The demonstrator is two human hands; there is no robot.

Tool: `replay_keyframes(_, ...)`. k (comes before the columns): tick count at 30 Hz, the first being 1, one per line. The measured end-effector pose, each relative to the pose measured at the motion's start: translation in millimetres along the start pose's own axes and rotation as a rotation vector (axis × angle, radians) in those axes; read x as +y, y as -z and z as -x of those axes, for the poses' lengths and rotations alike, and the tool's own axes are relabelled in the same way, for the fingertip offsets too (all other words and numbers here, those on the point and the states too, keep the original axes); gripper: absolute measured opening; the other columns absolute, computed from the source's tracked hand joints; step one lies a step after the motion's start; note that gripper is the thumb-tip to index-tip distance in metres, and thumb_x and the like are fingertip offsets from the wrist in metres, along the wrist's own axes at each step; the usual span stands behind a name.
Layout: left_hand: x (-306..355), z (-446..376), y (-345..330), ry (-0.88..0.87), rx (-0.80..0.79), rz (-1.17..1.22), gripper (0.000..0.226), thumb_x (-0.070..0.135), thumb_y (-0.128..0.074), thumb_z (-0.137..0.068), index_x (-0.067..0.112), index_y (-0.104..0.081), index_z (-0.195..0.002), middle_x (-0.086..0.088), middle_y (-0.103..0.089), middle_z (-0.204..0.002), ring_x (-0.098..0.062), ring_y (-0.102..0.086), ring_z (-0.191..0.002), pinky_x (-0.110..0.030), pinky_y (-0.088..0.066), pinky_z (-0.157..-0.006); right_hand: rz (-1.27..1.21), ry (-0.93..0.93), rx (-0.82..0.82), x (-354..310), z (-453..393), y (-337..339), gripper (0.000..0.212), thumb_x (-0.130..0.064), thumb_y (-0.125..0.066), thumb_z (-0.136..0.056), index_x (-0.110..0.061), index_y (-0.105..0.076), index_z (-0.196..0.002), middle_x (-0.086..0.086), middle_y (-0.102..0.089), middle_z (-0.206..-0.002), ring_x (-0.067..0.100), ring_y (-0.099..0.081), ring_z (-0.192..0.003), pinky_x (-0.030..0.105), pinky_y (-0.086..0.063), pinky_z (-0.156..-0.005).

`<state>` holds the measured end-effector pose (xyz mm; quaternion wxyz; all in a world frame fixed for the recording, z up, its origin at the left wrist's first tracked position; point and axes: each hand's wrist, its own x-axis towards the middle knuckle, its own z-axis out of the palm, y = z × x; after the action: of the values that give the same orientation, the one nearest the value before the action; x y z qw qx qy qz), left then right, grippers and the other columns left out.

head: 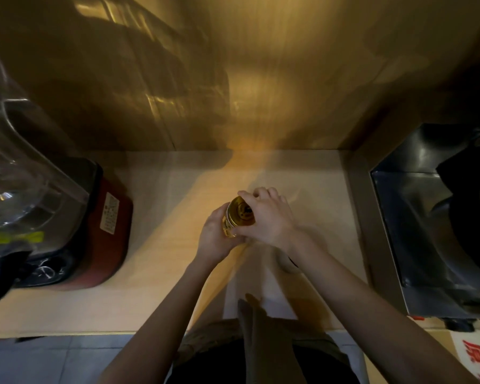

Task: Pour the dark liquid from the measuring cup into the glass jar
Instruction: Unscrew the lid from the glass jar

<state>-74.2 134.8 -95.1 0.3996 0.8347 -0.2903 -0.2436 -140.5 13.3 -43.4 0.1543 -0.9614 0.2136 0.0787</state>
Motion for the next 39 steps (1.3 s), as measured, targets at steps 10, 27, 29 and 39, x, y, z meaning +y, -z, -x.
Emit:
replay_keyframes(10,-2.5,-11.1,4.2,0.017,-0.038,0.01,0.086,0.03,-0.084,-0.055,0.016,-0.045,-0.13,-0.005,-0.059,-0.128,-0.019,-0.053,-0.115,-0.022,-0.04,-0.087,-0.538,-0.037,-0.062,29.9,-16.4,35.6,0.074,-0.036,-0.08,-0.067,-0.021,-0.046,-0.131,0.003,-0.054,-0.122,0.022,-0.054,-0.109,0.04,-0.049,-0.094)
replay_keyframes(27,4.8,-13.1,5.2,0.047,-0.064,0.009,0.084,0.023,-0.084,-0.055,0.02,-0.044,-0.13,0.003,-0.057,-0.126,-0.006,-0.048,-0.11,-0.02,-0.038,-0.09,-0.4,-0.089,-0.168,124.1,-56.4,-40.9,0.099,-0.024,-0.086,-0.059,-0.011,-0.034,-0.142,0.008,-0.041,-0.145,0.024,-0.036,-0.133,0.03,-0.032,-0.106)
replay_keyframes(29,4.4,-13.9,5.0,0.045,-0.074,0.003,0.084,0.023,-0.084,-0.055,0.02,-0.045,-0.129,0.008,-0.055,-0.121,-0.004,-0.047,-0.109,-0.009,-0.036,-0.085,-0.298,-0.062,-0.176,127.3,-57.2,-47.3,0.096,-0.023,-0.083,-0.06,-0.012,-0.033,-0.142,0.007,-0.039,-0.146,0.023,-0.032,-0.135,0.029,-0.029,-0.109)
replay_keyframes(39,1.2,-16.1,5.6,0.035,-0.114,0.026,0.079,0.023,-0.084,-0.055,0.02,-0.046,-0.124,0.013,-0.054,-0.116,-0.003,-0.049,-0.107,0.003,-0.033,-0.079,-0.05,0.043,-0.201,123.8,-55.5,-48.8,0.093,-0.027,-0.082,-0.062,-0.016,-0.033,-0.141,0.004,-0.041,-0.141,0.023,-0.034,-0.132,0.034,-0.032,-0.106)
